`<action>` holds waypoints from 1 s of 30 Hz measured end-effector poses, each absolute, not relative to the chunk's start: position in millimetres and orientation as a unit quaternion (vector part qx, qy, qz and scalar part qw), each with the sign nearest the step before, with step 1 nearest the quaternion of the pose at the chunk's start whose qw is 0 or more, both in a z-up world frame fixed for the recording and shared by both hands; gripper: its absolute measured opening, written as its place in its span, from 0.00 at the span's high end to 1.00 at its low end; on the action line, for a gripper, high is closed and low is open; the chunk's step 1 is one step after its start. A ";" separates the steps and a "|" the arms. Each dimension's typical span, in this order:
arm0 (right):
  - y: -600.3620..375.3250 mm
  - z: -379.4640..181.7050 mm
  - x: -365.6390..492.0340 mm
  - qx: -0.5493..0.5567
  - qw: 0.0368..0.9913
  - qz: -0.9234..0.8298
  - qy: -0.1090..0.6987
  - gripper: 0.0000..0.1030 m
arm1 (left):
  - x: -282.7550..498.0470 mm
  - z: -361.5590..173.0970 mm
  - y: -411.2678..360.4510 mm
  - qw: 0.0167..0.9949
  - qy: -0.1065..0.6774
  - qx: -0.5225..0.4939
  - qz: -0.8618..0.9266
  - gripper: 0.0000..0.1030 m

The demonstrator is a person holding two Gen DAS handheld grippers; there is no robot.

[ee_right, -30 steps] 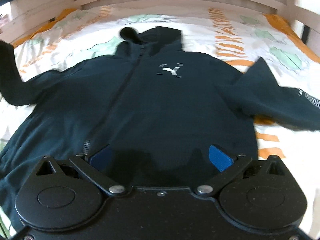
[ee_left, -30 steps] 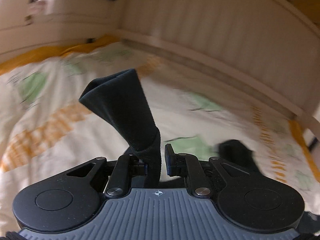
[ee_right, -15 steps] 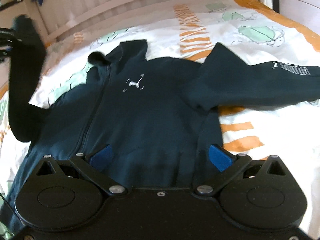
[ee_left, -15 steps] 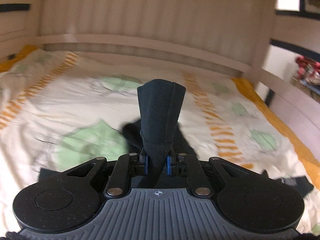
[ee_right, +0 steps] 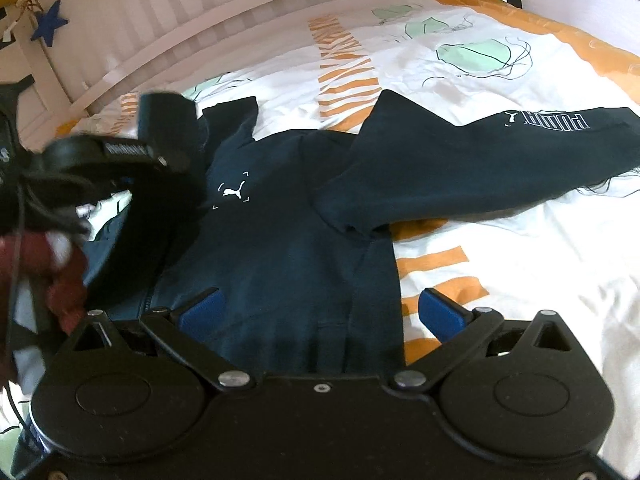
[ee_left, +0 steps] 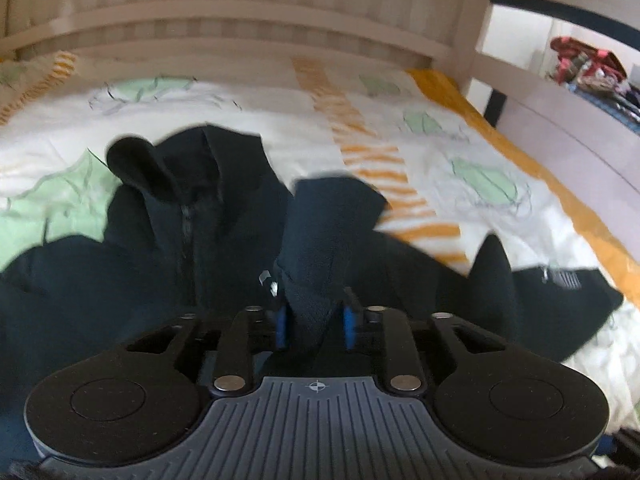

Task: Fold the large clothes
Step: 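Lift the sleeve and fold it across the hoodie body, then open the left gripper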

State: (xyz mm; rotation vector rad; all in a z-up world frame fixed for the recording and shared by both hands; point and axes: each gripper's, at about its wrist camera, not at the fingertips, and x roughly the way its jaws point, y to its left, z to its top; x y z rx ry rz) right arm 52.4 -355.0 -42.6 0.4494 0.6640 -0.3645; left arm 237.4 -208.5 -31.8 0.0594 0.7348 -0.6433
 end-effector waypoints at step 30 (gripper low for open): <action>-350.8 -59.7 66.3 0.207 0.895 -0.182 0.350 0.01 | 234.1 -69.3 -36.7 0.913 0.350 0.047 -0.204 0.12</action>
